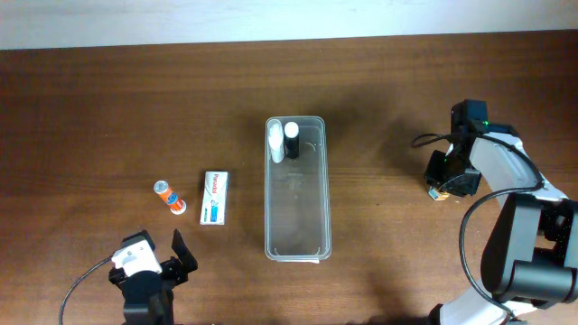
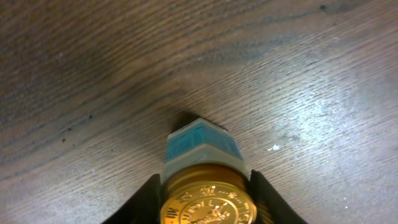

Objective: Pack container
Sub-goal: 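Move the right gripper to the gold-lidded jar and grasp it, then carry the jar into the container and release it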

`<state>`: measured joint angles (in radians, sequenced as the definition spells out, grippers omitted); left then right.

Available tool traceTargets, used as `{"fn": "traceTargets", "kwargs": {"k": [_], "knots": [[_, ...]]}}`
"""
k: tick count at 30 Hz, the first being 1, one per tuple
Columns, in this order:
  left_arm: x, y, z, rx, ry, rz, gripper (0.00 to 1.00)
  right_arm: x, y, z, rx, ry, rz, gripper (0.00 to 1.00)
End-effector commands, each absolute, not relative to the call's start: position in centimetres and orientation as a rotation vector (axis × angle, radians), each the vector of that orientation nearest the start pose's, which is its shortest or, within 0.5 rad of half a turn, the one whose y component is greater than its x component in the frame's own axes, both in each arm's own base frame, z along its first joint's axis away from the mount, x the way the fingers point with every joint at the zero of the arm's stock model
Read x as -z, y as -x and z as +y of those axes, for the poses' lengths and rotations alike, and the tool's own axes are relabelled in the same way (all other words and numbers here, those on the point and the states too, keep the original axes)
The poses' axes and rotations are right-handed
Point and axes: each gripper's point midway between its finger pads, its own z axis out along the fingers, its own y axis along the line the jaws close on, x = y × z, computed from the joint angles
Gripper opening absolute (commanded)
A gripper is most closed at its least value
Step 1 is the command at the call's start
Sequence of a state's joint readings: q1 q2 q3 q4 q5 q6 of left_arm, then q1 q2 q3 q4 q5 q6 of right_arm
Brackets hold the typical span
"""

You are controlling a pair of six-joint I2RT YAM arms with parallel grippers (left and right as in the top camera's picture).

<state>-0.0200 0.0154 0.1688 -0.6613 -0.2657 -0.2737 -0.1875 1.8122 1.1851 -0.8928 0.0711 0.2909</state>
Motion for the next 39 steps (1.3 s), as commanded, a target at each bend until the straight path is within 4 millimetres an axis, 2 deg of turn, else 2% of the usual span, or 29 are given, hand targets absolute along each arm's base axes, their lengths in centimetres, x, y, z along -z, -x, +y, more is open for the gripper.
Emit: {"fn": "traceTargets", "kwargs": {"k": [1,5,8,11,13,20,23,26,28,31,35,39], "knots": [[-9.8,-20.0,4.2,-0.094,0.428,2.008,1.0,-2.4,-31.5,-7.6,0.132,-0.746,3.017,0.3],[-9.8,-20.0,4.2,-0.094,0.428,2.008,1.0,-3.5,-31.5,-7.3,0.124,-0.734,3.026,0.3],[-9.8,-20.0,4.2,-0.094,0.428,2.008,0.99,-5.5,-32.0,-6.5,0.107,-0.697,3.01,0.29],[-9.8,-20.0,4.2,-0.094,0.428,2.008,0.99,-8.0,-32.8,-4.7,0.065,-0.62,2.982,0.29],[-9.8,-20.0,4.2,-0.094,0.428,2.008,0.99,-9.8,-33.2,-3.2,0.056,-0.547,2.961,0.26],[-9.8,-20.0,4.2,-0.094,0.428,2.008,0.99,-16.2,-33.9,3.1,-0.013,-0.288,2.842,0.25],[-9.8,-20.0,4.2,-0.094,0.428,2.008,0.99,-19.4,-34.2,6.2,-0.068,-0.161,2.752,0.26],[-9.8,-20.0,4.2,-0.094,0.428,2.008,1.0,-21.7,-34.0,9.5,-0.122,-0.039,2.689,0.26],[-9.8,-20.0,4.2,-0.094,0.428,2.008,0.99,-22.2,-33.8,11.8,-0.155,0.036,2.664,0.26],[-9.8,-20.0,4.2,-0.094,0.428,2.008,0.99,-21.7,-33.5,15.0,-0.196,0.106,2.658,0.26],[-9.8,-20.0,4.2,-0.094,0.428,2.008,0.99,-19.7,-33.6,19.1,-0.218,0.231,2.665,0.26],[-9.8,-20.0,4.2,-0.094,0.428,2.008,0.99,-17.0,-34.2,21.7,-0.215,0.3,2.689,0.26]]}}
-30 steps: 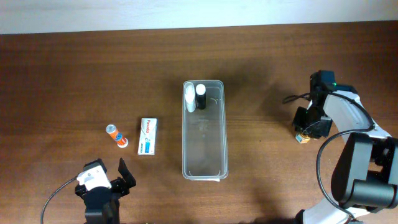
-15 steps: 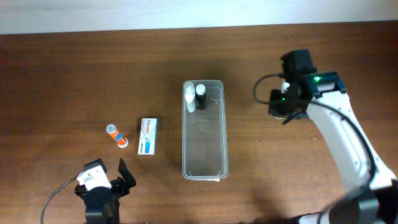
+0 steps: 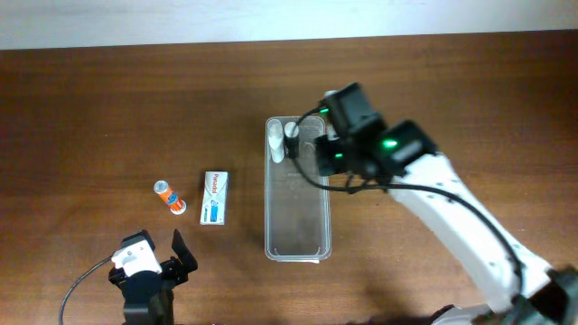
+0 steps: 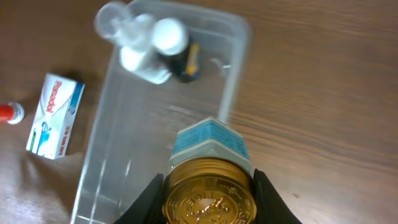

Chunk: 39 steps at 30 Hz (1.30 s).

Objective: Pack container
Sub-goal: 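Carry the jar into the container and release it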

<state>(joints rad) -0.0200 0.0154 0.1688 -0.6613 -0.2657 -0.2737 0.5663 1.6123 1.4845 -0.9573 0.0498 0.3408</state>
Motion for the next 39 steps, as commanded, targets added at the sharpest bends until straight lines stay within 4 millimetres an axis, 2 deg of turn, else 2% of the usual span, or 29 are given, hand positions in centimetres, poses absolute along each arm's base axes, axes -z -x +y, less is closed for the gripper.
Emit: {"fn": "traceTargets", "kwargs": {"k": [1,11,19,26,30,34,39], "knots": [[-9.8,-20.0,4.2,-0.094,0.428,2.008,0.99,-16.3,-34.3,22.1,-0.211,0.307,2.699,0.26],[-9.8,-20.0,4.2,-0.094,0.428,2.008,0.99,-8.9,-36.6,22.7,-0.089,0.313,2.795,0.26],[-9.8,-20.0,4.2,-0.094,0.428,2.008,0.99,-5.7,-37.9,23.2,-0.052,0.31,2.804,0.26],[-9.8,-20.0,4.2,-0.094,0.428,2.008,0.99,-5.3,-39.0,22.3,-0.006,0.277,2.779,0.27],[-9.8,-20.0,4.2,-0.094,0.428,2.008,1.0,-5.4,-39.4,21.6,-0.004,0.251,2.779,0.44],[-9.8,-20.0,4.2,-0.094,0.428,2.008,0.99,-5.5,-39.9,21.7,-0.019,0.242,2.767,0.44],[-9.8,-20.0,4.2,-0.094,0.428,2.008,0.99,-6.7,-40.2,22.5,-0.048,0.259,2.747,0.44]]}}
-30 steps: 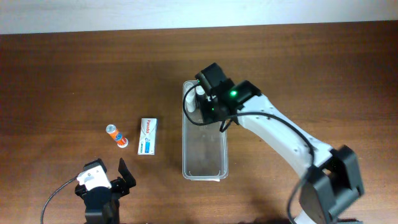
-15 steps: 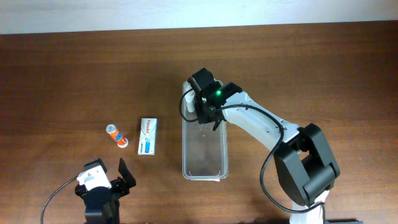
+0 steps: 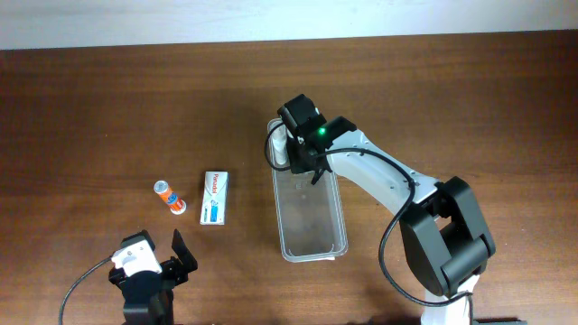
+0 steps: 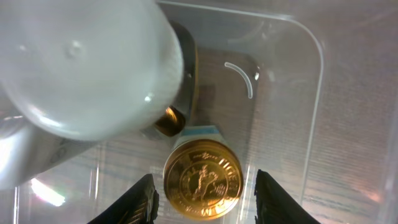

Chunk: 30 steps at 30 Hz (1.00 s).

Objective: Pack container
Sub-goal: 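Carry the jar into the container and release it, then lift the right gripper away from the container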

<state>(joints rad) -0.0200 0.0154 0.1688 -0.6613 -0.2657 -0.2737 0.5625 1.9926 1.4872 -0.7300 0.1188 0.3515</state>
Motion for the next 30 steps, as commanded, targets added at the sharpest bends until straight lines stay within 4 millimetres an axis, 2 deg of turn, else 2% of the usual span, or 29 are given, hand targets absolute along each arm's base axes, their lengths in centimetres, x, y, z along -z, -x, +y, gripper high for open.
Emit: {"fn": "traceTargets", "kwargs": {"k": [1,10,16,20,24,27,30], "knots": [[-9.8,-20.0,4.2,-0.094,0.428,2.008,0.99,-7.0,-40.2,22.6,-0.05,0.261,2.744,0.44],[-9.8,-20.0,4.2,-0.094,0.428,2.008,0.99,-10.2,-39.6,22.4,-0.042,0.276,2.744,0.44],[-9.8,-20.0,4.2,-0.094,0.428,2.008,0.99,-15.9,-37.0,20.5,-0.027,0.255,2.775,0.5],[-9.8,-20.0,4.2,-0.094,0.428,2.008,0.99,-19.8,-35.1,17.7,-0.031,0.135,2.783,0.56],[-9.8,-20.0,4.2,-0.094,0.428,2.008,0.99,-22.9,-34.0,13.4,-0.042,-0.054,2.76,0.63],[-9.8,-20.0,4.2,-0.094,0.428,2.008,0.99,-24.7,-33.5,9.5,-0.038,-0.232,2.731,0.81],[-10.4,-19.9,5.2,-0.149,0.458,1.973,0.99,-25.6,-32.9,6.3,-0.048,-0.359,2.722,0.96]]}}
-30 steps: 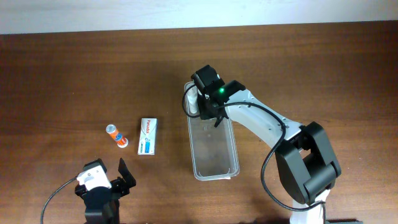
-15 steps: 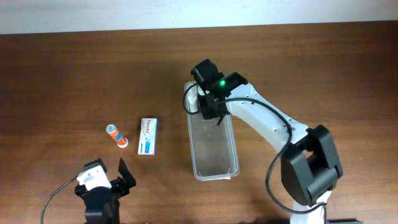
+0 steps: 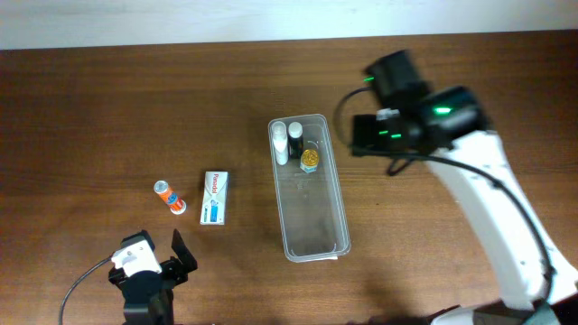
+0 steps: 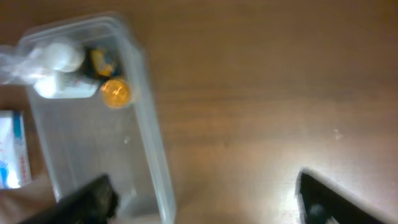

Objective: Pack container
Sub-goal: 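Lift the right gripper away from the container, then reach the left gripper to the orange tube and grasp it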

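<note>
A clear plastic container (image 3: 312, 217) lies mid-table. At its far end stand a white bottle (image 3: 279, 142), a dark bottle with a white cap (image 3: 295, 133) and a gold-lidded jar (image 3: 310, 160). The jar (image 4: 115, 93) also shows blurred in the right wrist view, inside the container (image 4: 152, 143). My right gripper (image 3: 363, 135) hovers over bare table to the container's right, open and empty (image 4: 205, 202). A white and blue box (image 3: 214, 197) and a small orange-capped tube (image 3: 169, 197) lie left of the container. My left gripper (image 3: 183, 255) rests open at the front left.
Bare brown wood surrounds the container, with wide room at the right and back. The table's far edge (image 3: 289, 41) meets a white wall. A cable (image 3: 81, 284) trails from the left arm at the front edge.
My right gripper was down inside the container's far end with its fingers apart around the gold-lidded jar. Now it is up and to the right of the container; the jar stays inside.
My right gripper was shut on the gold-lidded jar at the table's right side. Then it held the jar above the container. Then the jar stood in the container beside the two bottles, fingers apart, the container's near end skewed right. Now the gripper is away, empty. The left arm has not moved.
</note>
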`<state>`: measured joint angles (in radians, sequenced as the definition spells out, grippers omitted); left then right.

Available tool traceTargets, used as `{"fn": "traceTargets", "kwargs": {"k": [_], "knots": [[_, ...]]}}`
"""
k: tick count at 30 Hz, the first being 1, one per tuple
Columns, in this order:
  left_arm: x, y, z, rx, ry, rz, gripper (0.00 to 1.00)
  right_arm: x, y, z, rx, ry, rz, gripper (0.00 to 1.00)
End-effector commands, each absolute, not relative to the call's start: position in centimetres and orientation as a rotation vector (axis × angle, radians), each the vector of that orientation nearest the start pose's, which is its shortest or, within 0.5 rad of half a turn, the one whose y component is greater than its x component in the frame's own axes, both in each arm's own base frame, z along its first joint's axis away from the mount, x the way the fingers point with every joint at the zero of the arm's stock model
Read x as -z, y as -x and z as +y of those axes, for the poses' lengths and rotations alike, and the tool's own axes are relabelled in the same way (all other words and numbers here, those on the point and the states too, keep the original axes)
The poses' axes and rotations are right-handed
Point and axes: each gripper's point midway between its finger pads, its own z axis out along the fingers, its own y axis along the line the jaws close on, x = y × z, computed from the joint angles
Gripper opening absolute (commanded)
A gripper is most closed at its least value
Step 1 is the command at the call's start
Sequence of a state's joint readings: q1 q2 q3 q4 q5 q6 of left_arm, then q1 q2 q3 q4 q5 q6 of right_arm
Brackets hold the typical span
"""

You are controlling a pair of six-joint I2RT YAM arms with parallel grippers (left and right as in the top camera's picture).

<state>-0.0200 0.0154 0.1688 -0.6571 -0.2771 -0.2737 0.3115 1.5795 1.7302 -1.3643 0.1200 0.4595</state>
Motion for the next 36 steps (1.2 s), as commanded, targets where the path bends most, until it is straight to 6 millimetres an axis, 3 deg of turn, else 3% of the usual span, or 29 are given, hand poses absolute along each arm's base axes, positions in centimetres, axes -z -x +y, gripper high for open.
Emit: {"fn": "traceTargets", "kwargs": {"k": [1,8,13,24,29,34,36], "knots": [[-10.8,-20.1,5.2,-0.145,0.459,1.956,0.99,-25.6,-32.6,5.4,-0.057,-0.403,2.727,1.0],[-12.1,-20.7,5.3,-0.134,0.464,1.897,0.99,-25.0,-31.5,0.0,-0.08,-0.672,2.755,0.99],[-14.1,-21.4,5.4,-0.116,0.468,1.805,0.99,-24.9,-31.3,-2.1,-0.062,-0.764,2.737,0.99],[-19.5,-22.3,4.4,-0.059,0.419,1.79,0.99,-24.9,-31.3,-2.5,-0.059,-0.782,2.733,0.98],[-22.7,-24.3,4.3,-0.134,0.361,1.941,0.99,-24.9,-31.3,-2.5,-0.059,-0.783,2.734,0.98],[-24.1,-26.8,4.2,-0.179,0.336,2.128,0.99,-24.9,-31.3,-2.5,-0.058,-0.783,2.734,0.98],[-24.3,-28.0,3.1,-0.12,0.302,2.198,0.99,-24.9,-31.3,-2.5,-0.059,-0.783,2.734,0.99]]}}
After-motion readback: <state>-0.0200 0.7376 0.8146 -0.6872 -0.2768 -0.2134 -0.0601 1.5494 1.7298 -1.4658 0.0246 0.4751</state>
